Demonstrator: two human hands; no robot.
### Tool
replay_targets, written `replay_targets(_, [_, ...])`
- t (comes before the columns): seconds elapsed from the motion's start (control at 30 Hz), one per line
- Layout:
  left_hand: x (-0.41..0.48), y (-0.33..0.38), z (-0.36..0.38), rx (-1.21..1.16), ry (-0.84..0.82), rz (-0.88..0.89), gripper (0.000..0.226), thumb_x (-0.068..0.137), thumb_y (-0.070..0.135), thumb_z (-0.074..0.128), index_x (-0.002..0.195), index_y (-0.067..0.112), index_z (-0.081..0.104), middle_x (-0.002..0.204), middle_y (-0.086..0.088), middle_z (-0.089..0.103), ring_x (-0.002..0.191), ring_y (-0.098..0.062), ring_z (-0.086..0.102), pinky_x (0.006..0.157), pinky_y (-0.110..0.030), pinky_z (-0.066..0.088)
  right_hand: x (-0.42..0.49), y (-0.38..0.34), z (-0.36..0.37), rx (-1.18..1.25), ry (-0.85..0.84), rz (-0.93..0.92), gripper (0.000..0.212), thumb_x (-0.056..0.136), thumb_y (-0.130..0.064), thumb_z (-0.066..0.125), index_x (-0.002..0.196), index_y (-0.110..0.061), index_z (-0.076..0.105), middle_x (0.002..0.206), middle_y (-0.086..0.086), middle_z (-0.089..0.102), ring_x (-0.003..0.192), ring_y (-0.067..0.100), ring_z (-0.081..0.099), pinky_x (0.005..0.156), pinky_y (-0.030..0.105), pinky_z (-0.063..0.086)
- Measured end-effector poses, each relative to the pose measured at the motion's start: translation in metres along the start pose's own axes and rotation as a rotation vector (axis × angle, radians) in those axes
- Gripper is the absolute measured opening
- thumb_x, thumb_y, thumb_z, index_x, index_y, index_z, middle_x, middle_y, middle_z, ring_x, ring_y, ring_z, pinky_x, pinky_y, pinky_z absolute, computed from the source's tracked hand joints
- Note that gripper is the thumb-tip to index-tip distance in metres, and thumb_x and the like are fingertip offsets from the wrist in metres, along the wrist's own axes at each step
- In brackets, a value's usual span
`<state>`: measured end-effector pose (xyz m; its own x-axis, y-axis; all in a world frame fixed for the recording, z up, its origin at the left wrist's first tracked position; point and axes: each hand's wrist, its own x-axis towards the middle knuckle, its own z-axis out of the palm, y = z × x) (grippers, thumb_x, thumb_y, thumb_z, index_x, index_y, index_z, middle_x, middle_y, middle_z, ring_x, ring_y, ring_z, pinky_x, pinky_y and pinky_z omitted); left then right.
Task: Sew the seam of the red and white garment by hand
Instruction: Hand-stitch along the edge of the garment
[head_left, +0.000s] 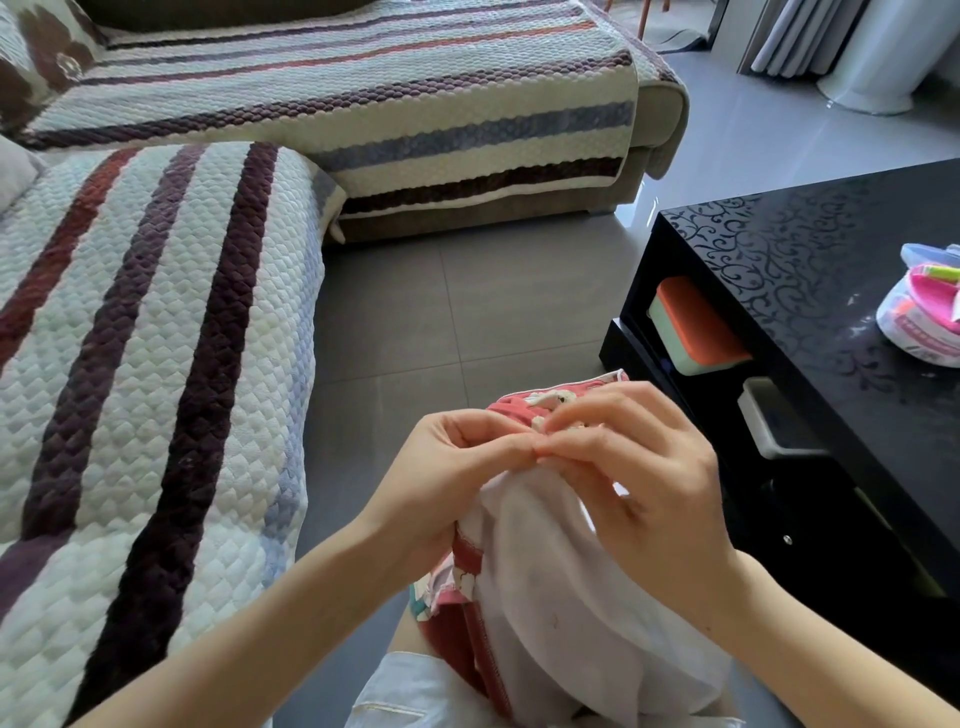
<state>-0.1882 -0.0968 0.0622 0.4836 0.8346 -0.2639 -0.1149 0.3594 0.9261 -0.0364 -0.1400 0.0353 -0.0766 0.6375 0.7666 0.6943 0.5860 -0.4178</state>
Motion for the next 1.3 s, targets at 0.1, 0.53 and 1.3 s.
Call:
replay_targets(0.1, [0.002, -0.001, 0.0, 0.05, -0.001, 0.018, 0.01, 0.061, 0.001, 0.077, 0.062, 0.009, 0.074, 0.061, -0.002, 0.068, 0.055, -0.007, 0.062, 0.053, -0.016, 0.048, 0.001, -0.006, -0.002, -0.071, -0.005, -0.164, 0.017, 0.09, -0.009, 0.056, 0.081, -0.009, 0.071, 0.082, 0.005, 0.071, 0.078, 0.023, 0.064, 0.075, 0.038, 0.05])
replay_targets(0.53, [0.019, 0.002, -0.009, -0.026, 0.075, -0.128, 0.004, 0.068, 0.014, 0.069, 0.071, 0.014, 0.072, 0.074, 0.0, 0.071, 0.066, -0.007, 0.065, 0.059, -0.016, 0.051, 0.028, 0.006, -0.029, 1.183, -0.072, 0.587, 0.019, 0.09, -0.03, 0.058, 0.091, -0.011, 0.054, 0.069, 0.011, 0.066, 0.067, 0.028, 0.069, 0.073, 0.037, 0.056])
replay_targets(1.3, [0.045, 0.125, -0.009, 0.568, -0.395, 0.197, 0.002, 0.071, 0.017, 0.071, 0.072, 0.016, 0.073, 0.068, -0.006, 0.056, 0.057, -0.011, 0.046, 0.051, -0.014, 0.039, 0.048, 0.03, 0.008, 0.448, -0.401, 0.473, 0.005, 0.089, -0.032, 0.049, 0.086, -0.032, 0.053, 0.066, -0.012, 0.047, 0.059, 0.008, 0.04, 0.059, 0.025, 0.035])
